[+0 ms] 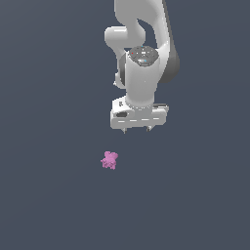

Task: Pick up the object and move it to a goal position.

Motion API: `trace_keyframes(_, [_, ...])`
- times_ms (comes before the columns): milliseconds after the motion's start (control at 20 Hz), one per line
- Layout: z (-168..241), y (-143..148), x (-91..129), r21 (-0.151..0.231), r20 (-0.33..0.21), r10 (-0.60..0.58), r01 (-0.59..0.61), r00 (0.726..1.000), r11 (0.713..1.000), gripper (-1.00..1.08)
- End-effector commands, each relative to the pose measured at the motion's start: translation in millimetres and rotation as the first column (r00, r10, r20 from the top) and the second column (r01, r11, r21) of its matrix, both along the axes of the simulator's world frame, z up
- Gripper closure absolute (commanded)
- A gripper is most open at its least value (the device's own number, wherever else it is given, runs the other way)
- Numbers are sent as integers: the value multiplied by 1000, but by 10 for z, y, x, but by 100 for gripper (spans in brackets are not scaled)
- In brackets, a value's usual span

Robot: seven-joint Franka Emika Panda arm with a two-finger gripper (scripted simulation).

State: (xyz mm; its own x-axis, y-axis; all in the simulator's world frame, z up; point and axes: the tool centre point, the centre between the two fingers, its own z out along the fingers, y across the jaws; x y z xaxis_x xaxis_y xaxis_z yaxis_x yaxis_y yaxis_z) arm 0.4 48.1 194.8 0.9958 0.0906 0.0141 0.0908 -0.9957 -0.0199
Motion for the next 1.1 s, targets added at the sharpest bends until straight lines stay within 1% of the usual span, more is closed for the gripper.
trace_keyframes(0, [-26,-30,18,0,-1,-8,8,1000,1000,-92])
trace_keyframes(350, [-229,-260,168,0,-4,-68,68,998,998,-92])
trace_keyframes(750, [-694,-780,420,-8,-10,-191,191,982,982,-92])
trace_keyframes(1050, [-968,-1082,517,-17,-12,-256,256,967,967,-92])
